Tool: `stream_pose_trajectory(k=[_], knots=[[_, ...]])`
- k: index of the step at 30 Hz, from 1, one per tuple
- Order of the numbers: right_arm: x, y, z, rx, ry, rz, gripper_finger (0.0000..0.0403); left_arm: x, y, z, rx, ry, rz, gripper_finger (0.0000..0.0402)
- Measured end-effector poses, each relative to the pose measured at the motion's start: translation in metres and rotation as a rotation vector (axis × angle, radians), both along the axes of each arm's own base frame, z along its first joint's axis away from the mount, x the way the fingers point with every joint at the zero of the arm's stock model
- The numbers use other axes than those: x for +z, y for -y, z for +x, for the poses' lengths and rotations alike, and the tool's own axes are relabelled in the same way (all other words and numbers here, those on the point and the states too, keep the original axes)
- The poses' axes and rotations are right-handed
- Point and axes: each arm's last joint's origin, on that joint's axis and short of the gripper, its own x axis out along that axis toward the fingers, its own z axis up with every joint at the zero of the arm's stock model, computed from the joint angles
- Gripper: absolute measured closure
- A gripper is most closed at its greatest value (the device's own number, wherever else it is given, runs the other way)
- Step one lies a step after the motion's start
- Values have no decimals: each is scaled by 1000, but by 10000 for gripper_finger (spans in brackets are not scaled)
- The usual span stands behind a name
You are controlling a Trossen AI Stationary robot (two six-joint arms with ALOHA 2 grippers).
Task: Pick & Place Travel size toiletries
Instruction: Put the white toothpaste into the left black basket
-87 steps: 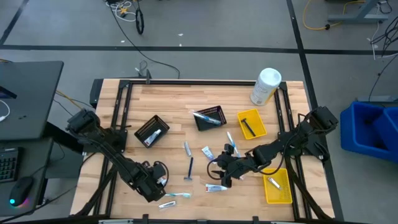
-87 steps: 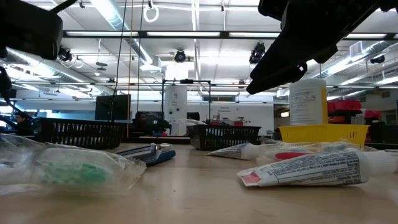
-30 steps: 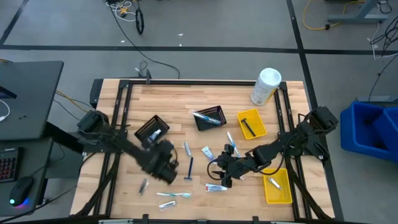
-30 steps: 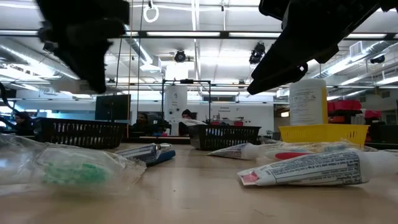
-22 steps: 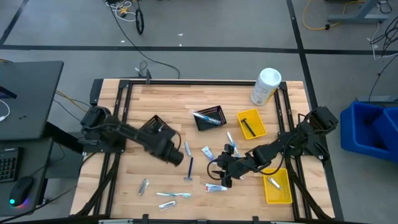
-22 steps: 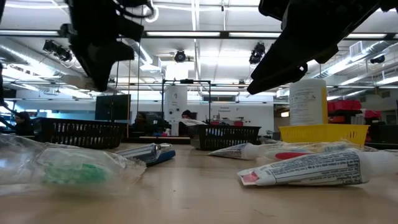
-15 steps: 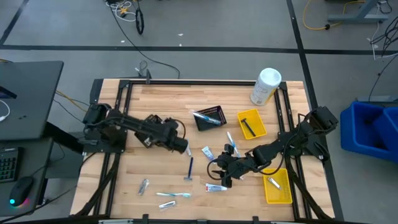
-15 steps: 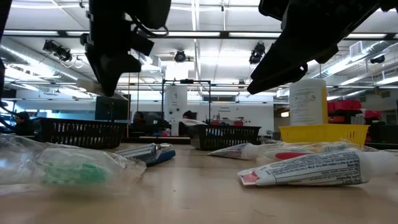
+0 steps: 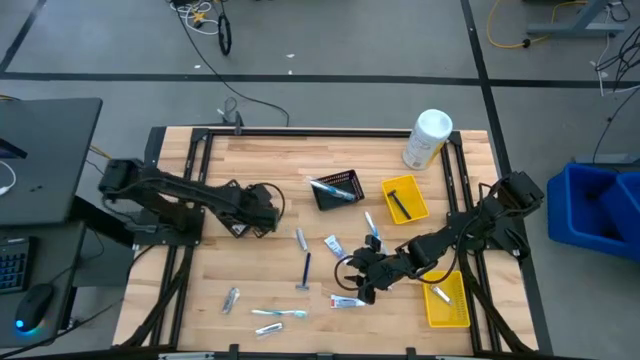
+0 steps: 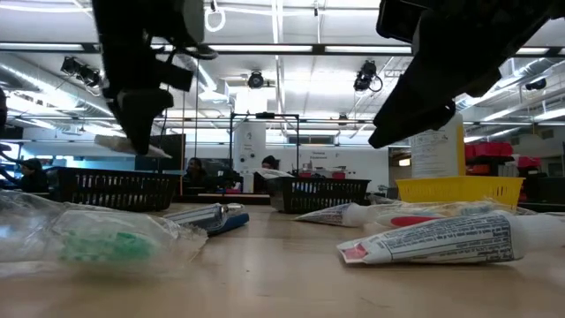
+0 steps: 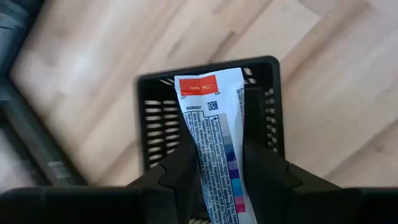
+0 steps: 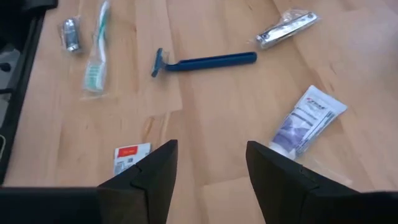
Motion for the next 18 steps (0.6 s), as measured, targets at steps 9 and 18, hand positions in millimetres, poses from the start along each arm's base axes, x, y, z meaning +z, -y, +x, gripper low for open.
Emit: stream_pose_trajectory(k=[9,18], knots=[[-7,1,-3,-13,46,39,191,-33,-22,-36,47,118,-97,274],[-6,1,-2,1,62,18,184,-46,-30,-40,77,137,-117,267]])
